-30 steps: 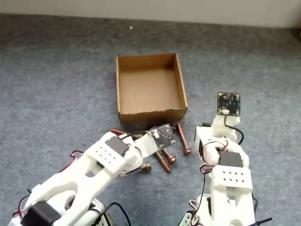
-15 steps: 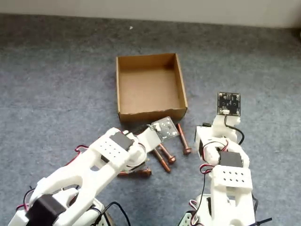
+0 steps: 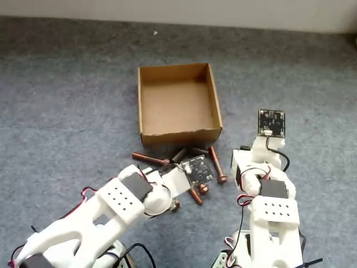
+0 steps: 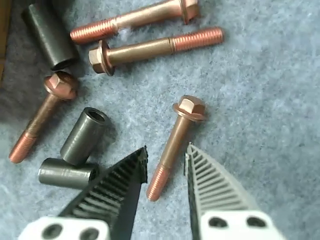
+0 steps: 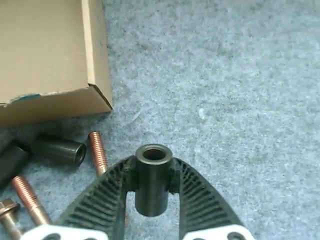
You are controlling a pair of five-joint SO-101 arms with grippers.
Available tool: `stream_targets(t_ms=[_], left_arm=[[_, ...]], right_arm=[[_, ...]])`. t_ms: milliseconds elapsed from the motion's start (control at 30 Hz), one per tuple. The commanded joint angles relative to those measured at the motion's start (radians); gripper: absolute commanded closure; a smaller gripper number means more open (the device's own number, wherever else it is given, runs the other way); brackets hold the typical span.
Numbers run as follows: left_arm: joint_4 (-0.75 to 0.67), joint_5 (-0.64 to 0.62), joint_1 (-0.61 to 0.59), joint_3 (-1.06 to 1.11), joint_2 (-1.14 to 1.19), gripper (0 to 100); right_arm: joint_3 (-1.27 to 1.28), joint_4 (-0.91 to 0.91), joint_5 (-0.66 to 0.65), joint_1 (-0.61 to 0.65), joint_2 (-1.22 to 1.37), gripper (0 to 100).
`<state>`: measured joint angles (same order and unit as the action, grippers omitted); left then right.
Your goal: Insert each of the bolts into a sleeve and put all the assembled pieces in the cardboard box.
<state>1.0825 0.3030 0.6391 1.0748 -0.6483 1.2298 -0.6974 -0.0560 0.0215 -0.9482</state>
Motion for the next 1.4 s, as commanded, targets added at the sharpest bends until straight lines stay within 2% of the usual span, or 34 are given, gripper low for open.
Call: stream_targets(t_ms=[0,100,333,567,800,967,1167,1367], left_arm=[[-0.074,-0.008,0.018,-0.004,0.119,85],[-0.127,-0.006,0.018,-0.03,0.231,85],[-0.083,-0.011,0.021,-0.163,0.418,85],[-0.091,-0.011,0.064,-0.166,0.433,99],[-0.086,-0.011,0.076,-0.163,0.427,99],[-0.089,-0.012,0.051,-0.136,0.292,99],[-0.089,-0.015,-0.035,-0.028,-0.031,99],[-0.084,-0.123,-0.107,0.039,-0.335,99]], right_arm=[[-0.01,0.022,0.008,-0.007,-0.028,99.4],[-0.008,0.022,0.006,-0.007,-0.028,99.4],[-0.008,0.022,0.005,-0.007,-0.028,99.4],[-0.008,0.022,0.003,-0.007,-0.028,99.4],[-0.008,0.021,0.002,-0.007,-0.033,99.4],[-0.013,-0.005,0.002,-0.004,-0.038,99.4],[-0.018,-0.096,0.003,-0.001,-0.059,99.4],[-0.01,-0.208,0.003,0.039,-0.292,99.4]])
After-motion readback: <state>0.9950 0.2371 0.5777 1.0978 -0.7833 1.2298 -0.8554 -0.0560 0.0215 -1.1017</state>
